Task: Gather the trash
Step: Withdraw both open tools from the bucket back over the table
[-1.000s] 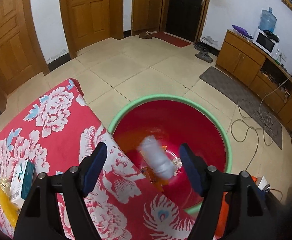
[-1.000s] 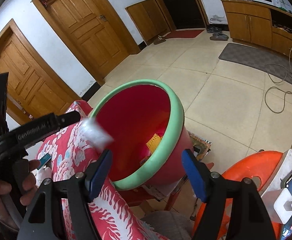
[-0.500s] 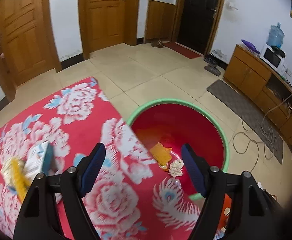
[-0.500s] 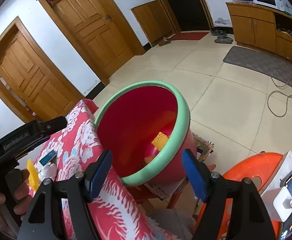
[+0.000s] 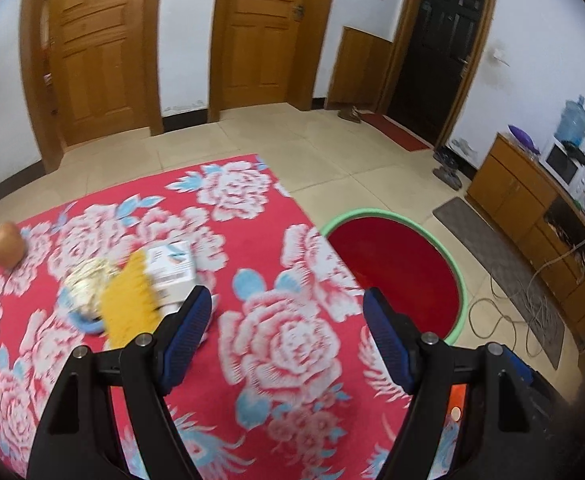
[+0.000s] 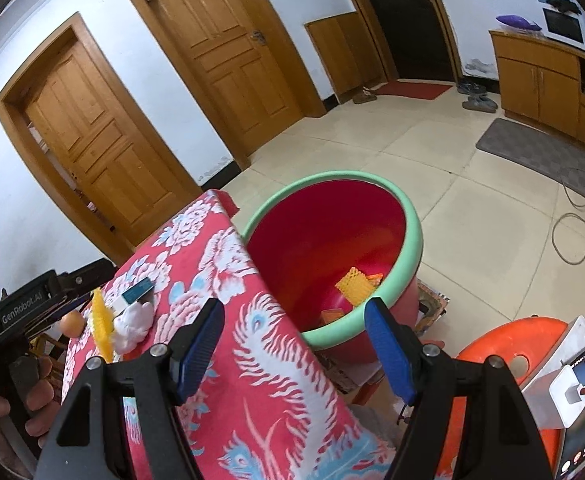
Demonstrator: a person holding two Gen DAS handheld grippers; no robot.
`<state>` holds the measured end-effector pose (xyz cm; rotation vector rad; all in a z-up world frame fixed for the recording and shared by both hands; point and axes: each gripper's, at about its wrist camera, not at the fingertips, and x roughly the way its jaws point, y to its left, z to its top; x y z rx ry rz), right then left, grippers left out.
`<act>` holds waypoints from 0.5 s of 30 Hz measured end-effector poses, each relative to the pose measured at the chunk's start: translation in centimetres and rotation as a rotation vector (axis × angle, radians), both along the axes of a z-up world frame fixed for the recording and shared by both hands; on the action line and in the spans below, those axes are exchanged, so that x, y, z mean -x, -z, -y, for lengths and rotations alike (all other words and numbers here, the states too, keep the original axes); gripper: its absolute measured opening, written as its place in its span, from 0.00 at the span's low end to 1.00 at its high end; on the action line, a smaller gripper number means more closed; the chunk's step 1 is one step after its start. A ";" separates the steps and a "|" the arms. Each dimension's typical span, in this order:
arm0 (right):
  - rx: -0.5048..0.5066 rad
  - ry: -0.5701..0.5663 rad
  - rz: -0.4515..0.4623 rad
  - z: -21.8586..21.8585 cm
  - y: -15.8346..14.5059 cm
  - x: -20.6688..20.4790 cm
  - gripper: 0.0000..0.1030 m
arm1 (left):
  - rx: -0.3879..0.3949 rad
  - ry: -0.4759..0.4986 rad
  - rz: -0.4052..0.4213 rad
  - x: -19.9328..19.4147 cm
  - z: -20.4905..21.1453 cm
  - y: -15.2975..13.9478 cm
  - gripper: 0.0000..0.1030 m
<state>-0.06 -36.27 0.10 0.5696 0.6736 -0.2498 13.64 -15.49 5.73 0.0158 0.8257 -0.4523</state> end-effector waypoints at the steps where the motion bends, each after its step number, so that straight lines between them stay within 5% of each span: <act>1: 0.002 -0.003 0.000 -0.1 -0.1 0.0 0.73 | -0.001 -0.018 0.000 0.1 -0.7 0.1 0.75; 15: 0.006 -0.060 -0.008 -2.3 -0.3 -0.4 0.73 | -0.010 -0.195 -0.055 -0.4 -7.5 3.0 0.75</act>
